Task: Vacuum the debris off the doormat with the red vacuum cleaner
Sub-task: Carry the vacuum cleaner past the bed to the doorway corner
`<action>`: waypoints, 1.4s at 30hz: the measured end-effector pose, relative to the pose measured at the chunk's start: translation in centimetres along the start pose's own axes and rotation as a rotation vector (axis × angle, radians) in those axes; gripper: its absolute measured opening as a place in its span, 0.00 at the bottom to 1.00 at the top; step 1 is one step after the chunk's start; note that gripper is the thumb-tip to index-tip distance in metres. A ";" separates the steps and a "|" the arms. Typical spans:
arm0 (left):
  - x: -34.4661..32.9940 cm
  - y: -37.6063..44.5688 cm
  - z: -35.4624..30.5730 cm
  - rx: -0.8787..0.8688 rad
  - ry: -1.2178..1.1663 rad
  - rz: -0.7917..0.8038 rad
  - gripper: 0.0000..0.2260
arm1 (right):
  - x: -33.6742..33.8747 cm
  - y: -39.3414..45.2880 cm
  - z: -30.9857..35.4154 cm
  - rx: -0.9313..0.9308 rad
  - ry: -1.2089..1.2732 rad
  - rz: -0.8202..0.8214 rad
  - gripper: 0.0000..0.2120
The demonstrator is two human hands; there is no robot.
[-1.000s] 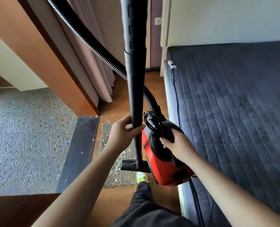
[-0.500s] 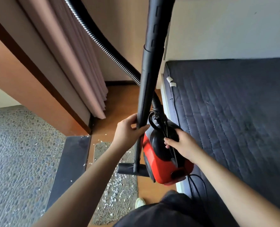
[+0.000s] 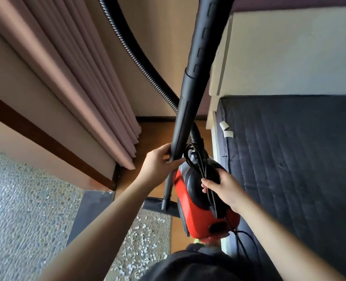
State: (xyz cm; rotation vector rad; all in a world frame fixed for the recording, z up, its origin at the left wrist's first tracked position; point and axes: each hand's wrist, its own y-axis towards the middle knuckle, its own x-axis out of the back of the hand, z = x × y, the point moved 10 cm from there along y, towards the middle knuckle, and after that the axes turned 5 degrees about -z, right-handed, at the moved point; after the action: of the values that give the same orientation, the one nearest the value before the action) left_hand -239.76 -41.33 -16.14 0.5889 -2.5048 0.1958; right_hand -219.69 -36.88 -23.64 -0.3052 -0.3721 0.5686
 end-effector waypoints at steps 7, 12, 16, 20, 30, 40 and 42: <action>0.9 9.7 -0.2 0.046 0.093 -0.013 0.13 | 2.3 9.3 4.3 0.038 -0.035 0.014 0.02; 0.9 16.9 1.0 0.080 0.118 -0.018 0.11 | 3.5 16.8 7.0 0.074 -0.103 -0.004 0.02; 1.2 23.5 2.1 0.070 0.119 -0.026 0.11 | 3.0 23.4 9.3 0.092 -0.176 0.007 0.01; 1.4 30.1 3.5 0.087 0.073 -0.010 0.13 | 2.6 30.1 11.3 0.068 -0.219 -0.012 0.01; -0.4 43.1 4.7 0.162 0.023 0.043 0.16 | 3.8 42.7 13.7 0.077 -0.281 -0.031 0.08; -3.7 52.7 9.0 0.293 0.150 0.027 0.16 | 3.7 53.5 9.6 -0.065 -0.169 0.196 0.17; -3.6 54.2 9.7 0.315 0.176 0.022 0.16 | 3.3 55.0 8.8 -0.117 -0.141 0.239 0.17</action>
State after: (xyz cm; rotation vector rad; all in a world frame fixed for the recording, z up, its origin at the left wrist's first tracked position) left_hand -266.19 5.91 -27.03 0.6385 -2.3256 0.6316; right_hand -246.35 10.67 -35.78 -0.4267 -0.5101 0.8071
